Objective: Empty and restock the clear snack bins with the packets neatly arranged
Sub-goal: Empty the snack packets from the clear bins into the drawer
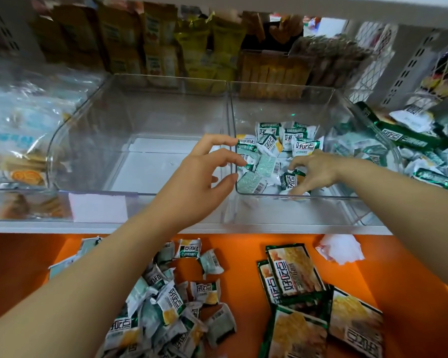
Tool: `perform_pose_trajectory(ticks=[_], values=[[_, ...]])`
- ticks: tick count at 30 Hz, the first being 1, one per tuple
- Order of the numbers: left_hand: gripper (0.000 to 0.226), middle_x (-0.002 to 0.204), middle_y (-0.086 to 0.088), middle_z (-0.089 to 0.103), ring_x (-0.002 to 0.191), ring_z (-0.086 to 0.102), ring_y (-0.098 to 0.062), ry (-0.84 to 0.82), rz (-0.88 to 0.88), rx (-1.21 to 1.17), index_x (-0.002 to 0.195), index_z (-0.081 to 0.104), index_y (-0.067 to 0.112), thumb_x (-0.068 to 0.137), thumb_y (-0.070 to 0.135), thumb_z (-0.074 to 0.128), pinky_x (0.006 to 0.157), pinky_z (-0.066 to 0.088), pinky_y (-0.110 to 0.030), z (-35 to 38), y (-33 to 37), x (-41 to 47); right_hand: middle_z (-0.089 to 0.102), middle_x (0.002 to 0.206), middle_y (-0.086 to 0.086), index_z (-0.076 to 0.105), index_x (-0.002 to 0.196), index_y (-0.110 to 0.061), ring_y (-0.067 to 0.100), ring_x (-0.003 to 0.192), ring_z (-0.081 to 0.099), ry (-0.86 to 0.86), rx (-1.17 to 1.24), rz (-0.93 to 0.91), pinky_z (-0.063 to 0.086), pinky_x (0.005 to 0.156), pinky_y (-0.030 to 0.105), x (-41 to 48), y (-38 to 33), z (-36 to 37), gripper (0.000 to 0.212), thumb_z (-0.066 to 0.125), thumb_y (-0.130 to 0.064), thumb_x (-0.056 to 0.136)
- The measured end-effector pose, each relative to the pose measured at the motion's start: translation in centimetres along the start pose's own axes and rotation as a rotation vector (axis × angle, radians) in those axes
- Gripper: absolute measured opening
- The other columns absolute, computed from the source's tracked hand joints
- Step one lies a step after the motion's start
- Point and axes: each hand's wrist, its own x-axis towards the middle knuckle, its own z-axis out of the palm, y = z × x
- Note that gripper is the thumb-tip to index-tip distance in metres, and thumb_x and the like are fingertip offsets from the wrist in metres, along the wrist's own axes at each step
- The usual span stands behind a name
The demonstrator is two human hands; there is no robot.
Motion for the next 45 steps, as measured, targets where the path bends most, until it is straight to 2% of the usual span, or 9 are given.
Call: perform_pose_trajectory(ticks=[7,15,20,25,29,32,35,38,45], values=[[0.020,0.125,0.020,0.039,0.107,0.051,-0.001,0.021,0.011,-0.020,0.100,0.062,0.034,0.091,0.016,0.060,0.087,0.054,-0.024,0.1,0.2,0.0,0.044,0.142,0.009,0.051,0.126,-0.023,0.029,0.123,0.048,0.036,0.135,-0.019,0.044,0.100,0.036,0.0,0.3,0.6,0.064,0.078,-0.044,0.071],[0.022,0.125,0.021,0.038,0.107,0.050,0.002,0.031,0.034,0.002,0.100,0.061,0.035,0.091,0.015,0.059,0.086,0.050,-0.015,0.2,-0.1,-0.1,0.045,0.143,0.008,0.053,0.125,-0.018,0.025,0.129,0.044,0.300,0.356,-0.091,0.036,0.100,0.032,-4.1,0.1,-2.1,0.068,0.082,-0.040,0.068],[0.024,0.131,0.024,0.035,0.103,0.052,0.001,0.004,0.055,0.069,0.105,0.059,0.036,0.093,0.015,0.058,0.089,0.044,-0.012,0.0,0.0,-0.5,0.048,0.119,0.005,0.051,0.108,-0.029,0.017,0.107,0.046,0.468,0.407,-0.222,0.031,0.081,0.023,-11.4,-2.3,-2.5,0.053,0.083,-0.036,0.066],[0.027,0.133,0.010,0.045,0.094,0.056,-0.002,0.023,0.076,0.182,0.110,0.058,0.034,0.092,0.014,0.057,0.085,0.047,-0.023,-1.5,-0.3,-2.5,0.044,0.116,-0.005,0.051,0.101,-0.039,-0.001,0.100,0.045,0.391,0.437,-0.427,0.032,0.080,0.003,-16.3,-5.7,1.2,0.054,0.084,-0.040,0.059],[0.026,0.111,0.010,0.057,0.089,0.057,-0.006,0.032,0.082,0.308,0.114,0.064,0.020,0.091,0.009,0.058,0.085,0.052,-0.034,-3.7,-1.5,-4.8,0.031,0.131,-0.012,0.045,0.105,-0.046,0.008,0.127,0.031,0.417,0.385,-0.488,0.035,0.102,0.026,-16.6,-9.4,4.1,0.057,0.082,-0.041,0.062],[0.025,0.110,0.001,0.065,0.096,0.062,-0.016,-0.007,0.081,0.389,0.114,0.065,0.017,0.090,0.009,0.060,0.085,0.052,-0.037,-5.1,-2.0,-6.2,0.027,0.136,-0.012,0.043,0.104,-0.049,0.008,0.132,0.027,0.462,0.427,-0.551,0.035,0.102,0.028,-16.3,-12.9,5.3,0.058,0.082,-0.041,0.062],[0.026,0.114,0.000,0.065,0.102,0.062,-0.020,-0.021,0.076,0.422,0.116,0.065,0.016,0.091,0.011,0.060,0.085,0.044,-0.027,-6.5,-2.6,-7.4,0.022,0.142,-0.014,0.046,0.112,-0.046,0.006,0.130,0.024,0.362,0.340,-0.639,0.030,0.098,0.021,-15.7,-16.3,8.5,0.059,0.080,-0.044,0.064],[0.027,0.119,0.001,0.063,0.107,0.059,-0.018,-0.021,0.037,0.410,0.118,0.063,0.017,0.092,0.012,0.058,0.087,0.041,-0.023,-7.4,-3.0,-8.1,0.023,0.146,-0.009,0.048,0.126,-0.036,0.013,0.133,0.026,0.212,0.272,-0.631,0.033,0.105,0.027,-13.6,-19.0,12.5,0.067,0.078,-0.045,0.067],[0.024,0.119,-0.002,0.062,0.107,0.060,-0.022,-0.046,0.085,0.405,0.112,0.065,0.015,0.090,0.010,0.057,0.093,0.047,-0.036,-7.4,-3.6,-8.5,0.020,0.154,-0.003,0.037,0.142,-0.031,0.020,0.141,0.021,-0.115,0.476,-0.516,0.027,0.112,0.038,-9.3,-25.0,16.5,0.082,0.076,-0.050,0.073]])
